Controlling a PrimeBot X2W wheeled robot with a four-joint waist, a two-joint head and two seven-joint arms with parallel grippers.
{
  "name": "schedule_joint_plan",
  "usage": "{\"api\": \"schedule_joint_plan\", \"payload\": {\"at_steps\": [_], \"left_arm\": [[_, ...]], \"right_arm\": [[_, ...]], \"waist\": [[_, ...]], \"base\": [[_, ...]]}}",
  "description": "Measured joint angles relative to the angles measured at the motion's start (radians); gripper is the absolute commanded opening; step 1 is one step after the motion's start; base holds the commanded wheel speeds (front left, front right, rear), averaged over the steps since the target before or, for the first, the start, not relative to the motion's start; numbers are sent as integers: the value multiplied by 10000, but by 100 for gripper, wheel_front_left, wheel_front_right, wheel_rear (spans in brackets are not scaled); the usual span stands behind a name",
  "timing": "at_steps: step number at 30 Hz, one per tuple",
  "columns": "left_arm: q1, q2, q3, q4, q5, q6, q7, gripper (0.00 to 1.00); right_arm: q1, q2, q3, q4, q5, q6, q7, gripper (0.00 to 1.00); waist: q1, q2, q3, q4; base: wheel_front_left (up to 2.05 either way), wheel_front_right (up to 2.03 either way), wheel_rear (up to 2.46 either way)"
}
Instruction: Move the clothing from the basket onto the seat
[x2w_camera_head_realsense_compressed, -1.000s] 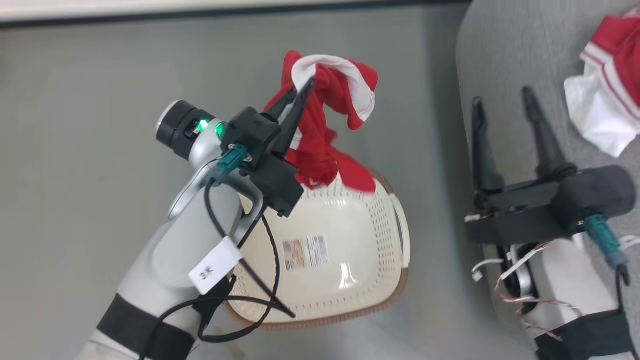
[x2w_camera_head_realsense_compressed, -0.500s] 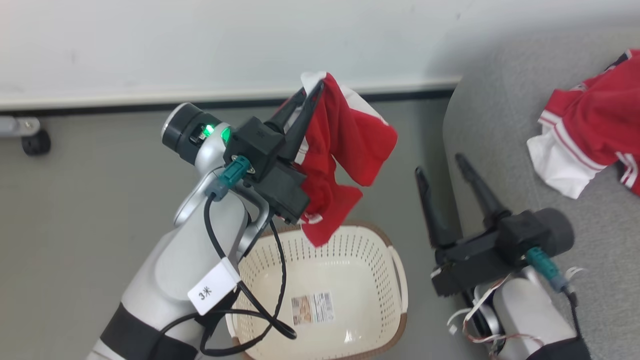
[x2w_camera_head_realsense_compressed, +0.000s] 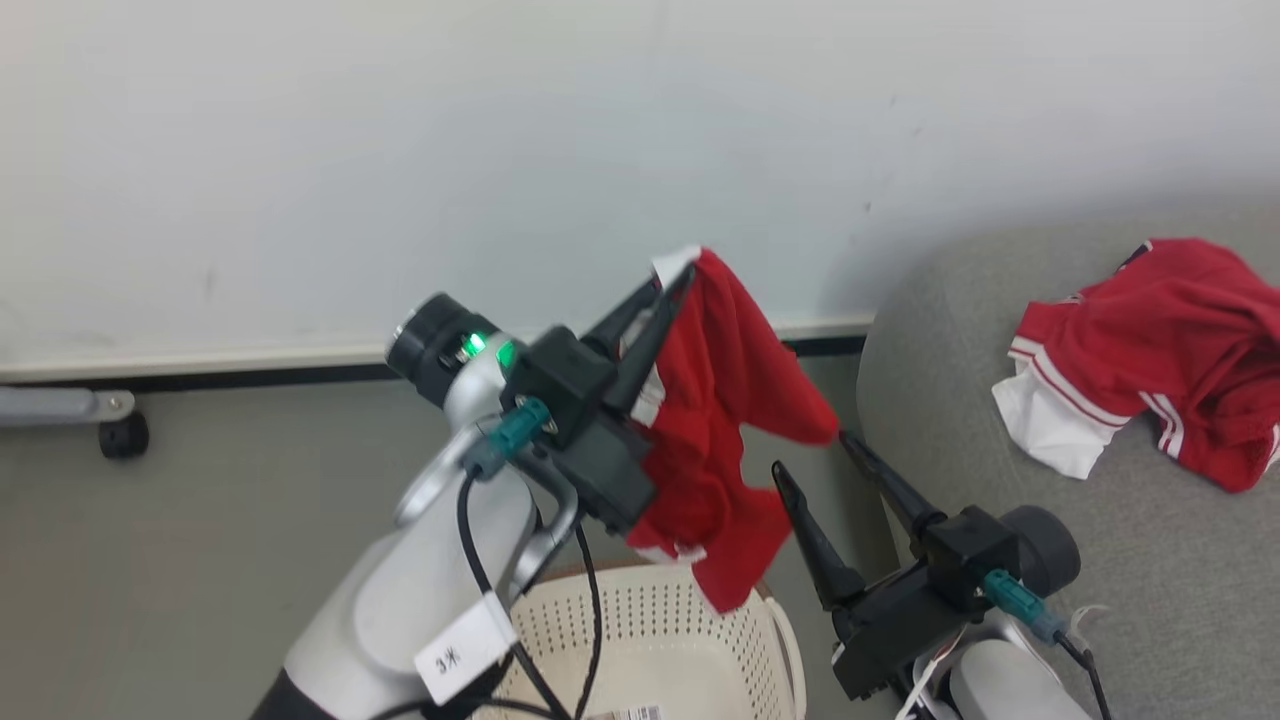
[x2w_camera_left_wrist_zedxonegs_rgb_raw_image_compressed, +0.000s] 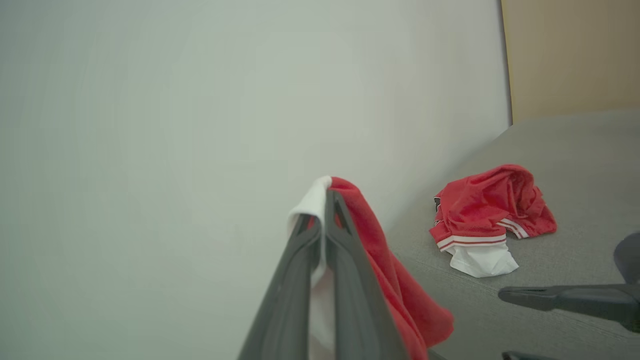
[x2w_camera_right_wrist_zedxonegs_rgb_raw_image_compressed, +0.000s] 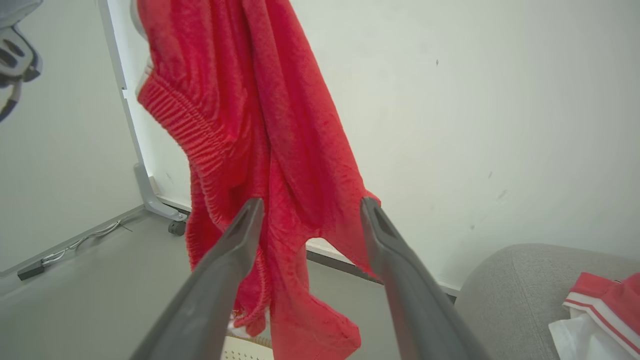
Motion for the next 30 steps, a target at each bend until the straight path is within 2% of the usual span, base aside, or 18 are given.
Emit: {"api": "schedule_joint_plan", "payload": {"at_steps": [9,20,21,22,25,26,27,30], "left_arm": [[803,-8,-767,-1003,-44,0,0,0],[1202,21,-1313,-2247,-159,35,92,0],[1205,17,-1346,-2322,-161,48,111,0],[1212,19,-1379,-2399,-167,58,119,0],[1230,12,-1434,-2500,-209,81,188,0],[1259,17,-1438,-2510,-232,107,242,0],[1259,17,-1438,-2510,-232,107,242,0],[1340,17,-1409,-2516,-263,165,307,0]], "right_arm": [[336,-94,267,318,140,171,0,100],[-63,27,1179,1080,196,351,46,100],[-212,42,1252,1204,196,362,90,93],[-372,56,1312,1317,196,385,90,58],[-663,84,1400,1523,196,405,90,24],[-921,105,1475,1697,198,408,88,4],[-921,105,1475,1697,198,408,88,0],[-1141,125,1547,1879,255,433,88,0]], "waist": [[0,-1,-957,148],[1,1,-1141,624],[2,1,-1136,638],[2,1,-1128,650],[2,1,-1105,671],[2,1,-1074,686],[2,1,-1074,686],[3,1,-1019,692]], "base": [[0,0,0],[0,0,0],[0,0,0],[0,0,0],[0,0,0],[0,0,0],[0,0,0],[0,0,0]]}}
